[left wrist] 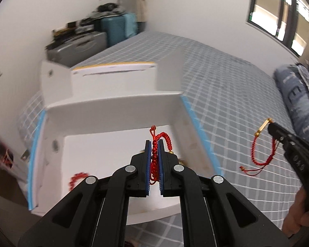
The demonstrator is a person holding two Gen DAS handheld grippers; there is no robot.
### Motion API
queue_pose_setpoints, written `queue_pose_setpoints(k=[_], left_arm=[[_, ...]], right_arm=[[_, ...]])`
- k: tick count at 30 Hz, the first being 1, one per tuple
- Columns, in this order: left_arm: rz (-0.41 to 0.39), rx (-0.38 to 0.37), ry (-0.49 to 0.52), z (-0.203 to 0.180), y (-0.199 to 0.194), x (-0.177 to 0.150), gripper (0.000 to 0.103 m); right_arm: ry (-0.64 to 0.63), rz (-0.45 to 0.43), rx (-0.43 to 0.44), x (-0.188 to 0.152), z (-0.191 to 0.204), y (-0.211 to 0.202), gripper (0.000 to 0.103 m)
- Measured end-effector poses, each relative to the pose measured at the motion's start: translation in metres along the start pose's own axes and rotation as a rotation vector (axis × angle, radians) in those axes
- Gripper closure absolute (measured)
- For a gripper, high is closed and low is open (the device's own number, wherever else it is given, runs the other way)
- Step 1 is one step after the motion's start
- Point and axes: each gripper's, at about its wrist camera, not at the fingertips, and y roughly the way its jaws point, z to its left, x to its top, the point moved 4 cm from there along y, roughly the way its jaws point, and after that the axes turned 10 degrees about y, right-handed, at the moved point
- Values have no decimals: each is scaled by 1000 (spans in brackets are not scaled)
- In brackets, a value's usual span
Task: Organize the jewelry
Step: 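Carry both red string bracelets into the box with the left and right tools, then open the left tool over the box while the right tool releases its red string bracelet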
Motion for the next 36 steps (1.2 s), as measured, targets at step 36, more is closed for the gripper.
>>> queue_pose_setpoints(k=[36], left_arm=[[258, 48, -112, 117, 71, -75, 93]], right_arm=[[-151, 359, -13, -83, 114, 133, 90]])
